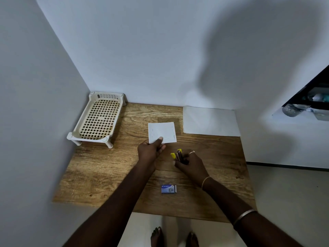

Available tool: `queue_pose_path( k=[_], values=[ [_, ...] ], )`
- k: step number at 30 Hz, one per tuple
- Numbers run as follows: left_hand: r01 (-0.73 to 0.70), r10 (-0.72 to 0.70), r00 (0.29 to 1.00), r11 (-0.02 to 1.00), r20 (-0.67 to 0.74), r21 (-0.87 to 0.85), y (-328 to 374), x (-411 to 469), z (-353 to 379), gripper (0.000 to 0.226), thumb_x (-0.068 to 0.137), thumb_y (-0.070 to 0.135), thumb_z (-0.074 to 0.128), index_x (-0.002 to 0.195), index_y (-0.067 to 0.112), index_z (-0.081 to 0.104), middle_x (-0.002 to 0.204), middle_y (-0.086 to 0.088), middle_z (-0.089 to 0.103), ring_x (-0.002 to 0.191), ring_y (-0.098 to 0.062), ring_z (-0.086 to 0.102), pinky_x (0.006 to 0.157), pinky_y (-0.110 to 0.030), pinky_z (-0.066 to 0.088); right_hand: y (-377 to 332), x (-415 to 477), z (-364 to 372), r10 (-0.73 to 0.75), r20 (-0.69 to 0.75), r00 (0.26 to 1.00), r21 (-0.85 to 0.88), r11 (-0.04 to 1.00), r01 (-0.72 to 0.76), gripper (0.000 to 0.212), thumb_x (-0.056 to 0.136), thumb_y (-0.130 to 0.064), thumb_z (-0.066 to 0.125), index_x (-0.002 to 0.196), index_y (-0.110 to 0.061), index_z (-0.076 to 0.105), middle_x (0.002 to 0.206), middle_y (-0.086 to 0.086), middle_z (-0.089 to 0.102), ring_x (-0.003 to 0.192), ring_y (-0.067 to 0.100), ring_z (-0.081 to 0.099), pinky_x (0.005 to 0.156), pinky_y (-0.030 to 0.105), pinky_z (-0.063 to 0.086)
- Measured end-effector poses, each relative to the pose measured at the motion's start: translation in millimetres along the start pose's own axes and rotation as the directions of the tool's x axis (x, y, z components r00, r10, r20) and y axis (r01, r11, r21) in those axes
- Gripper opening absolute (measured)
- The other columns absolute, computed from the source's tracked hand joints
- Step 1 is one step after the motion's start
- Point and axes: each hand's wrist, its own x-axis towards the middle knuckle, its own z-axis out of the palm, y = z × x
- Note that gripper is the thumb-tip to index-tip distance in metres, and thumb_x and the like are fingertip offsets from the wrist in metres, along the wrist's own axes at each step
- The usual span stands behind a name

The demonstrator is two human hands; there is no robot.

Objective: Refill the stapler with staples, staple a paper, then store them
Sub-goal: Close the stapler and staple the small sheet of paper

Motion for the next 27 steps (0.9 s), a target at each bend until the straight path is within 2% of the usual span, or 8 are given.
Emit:
queue_pose_path(
  k=[2,7,9,11,15,22,27],
  values=[
    [-0.001,0.001,1.000,1.000,0.000,-0.001,2.0,0.0,-0.5,0.028,0.083,0.008,0.082,0.105,-0.001,0.069,0.102,-0.017,0.075,0.090,-0.026,0.076,0.071,-0.027,0.062,-5.3,-4.0,1.8,0.123,0.012,0.992,0.329,0.937,-0.120,0.042,0.073,-0.025,0.091,0.103,-0.014,0.064,0.090,0.004,0.076,0.078,0.016,0.072,0.066,0.030,0.056],
    [-0.002,0.002,1.000,1.000,-0.002,-0.007,6.6,-1.5,0.6,0.025,0.082,0.008,0.083,0.102,0.001,0.069,0.104,-0.020,0.075,0.097,-0.030,0.075,0.074,-0.028,0.062,-18.6,-11.3,4.5,0.201,0.166,0.965,0.656,0.709,-0.260,0.029,0.082,-0.012,0.083,0.105,-0.002,0.069,0.083,0.013,0.072,0.064,0.018,0.069,0.057,0.029,0.057],
    [-0.006,0.006,1.000,1.000,0.004,-0.018,7.4,-2.5,1.7,0.022,0.083,0.007,0.082,0.100,0.000,0.070,0.104,-0.020,0.075,0.095,-0.029,0.075,0.076,-0.030,0.063,-23.4,-12.9,7.2,0.197,0.147,0.969,0.665,0.706,-0.244,0.026,0.085,-0.008,0.080,0.105,0.001,0.066,0.083,0.014,0.071,0.062,0.019,0.071,0.054,0.029,0.057],
    [-0.008,0.008,1.000,1.000,0.006,-0.016,6.8,-2.7,2.7,0.021,0.083,0.006,0.081,0.100,0.000,0.070,0.103,-0.019,0.075,0.092,-0.028,0.075,0.079,-0.031,0.063,-28.8,-13.2,9.5,0.174,0.105,0.979,0.615,0.762,-0.201,0.027,0.087,-0.007,0.077,0.108,0.002,0.062,0.086,0.015,0.071,0.061,0.018,0.071,0.052,0.028,0.056],
    [-0.010,0.011,1.000,1.000,0.021,-0.022,4.3,-5.1,4.9,0.024,0.084,0.004,0.079,0.105,-0.003,0.069,0.102,-0.020,0.074,0.089,-0.026,0.073,0.079,-0.031,0.063,-40.9,-13.2,12.9,0.133,0.056,0.990,0.555,0.820,-0.142,0.035,0.091,-0.018,0.074,0.113,0.004,0.060,0.085,0.012,0.071,0.063,0.010,0.069,0.053,0.025,0.055],
    [-0.017,0.017,1.000,1.000,0.018,-0.008,1.5,-9.7,5.2,0.022,0.084,0.006,0.081,0.102,-0.002,0.071,0.093,-0.017,0.077,0.079,-0.022,0.076,0.071,-0.028,0.063,-55.2,-13.1,20.6,0.126,0.018,0.992,0.621,0.776,-0.110,0.030,0.102,-0.020,0.058,0.118,0.005,0.059,0.087,0.015,0.065,0.070,0.014,0.060,0.056,0.025,0.051],
    [-0.047,0.045,0.998,0.998,0.034,0.050,-1.7,-10.8,2.3,0.017,0.083,0.008,0.082,0.097,0.004,0.072,0.087,-0.011,0.080,0.083,-0.025,0.077,0.070,-0.030,0.063,-56.0,-12.3,23.0,0.171,-0.024,0.985,0.662,0.741,-0.112,0.028,0.104,-0.018,0.054,0.124,0.001,0.058,0.105,0.019,0.070,0.084,0.021,0.067,0.060,0.024,0.056]
  ],
)
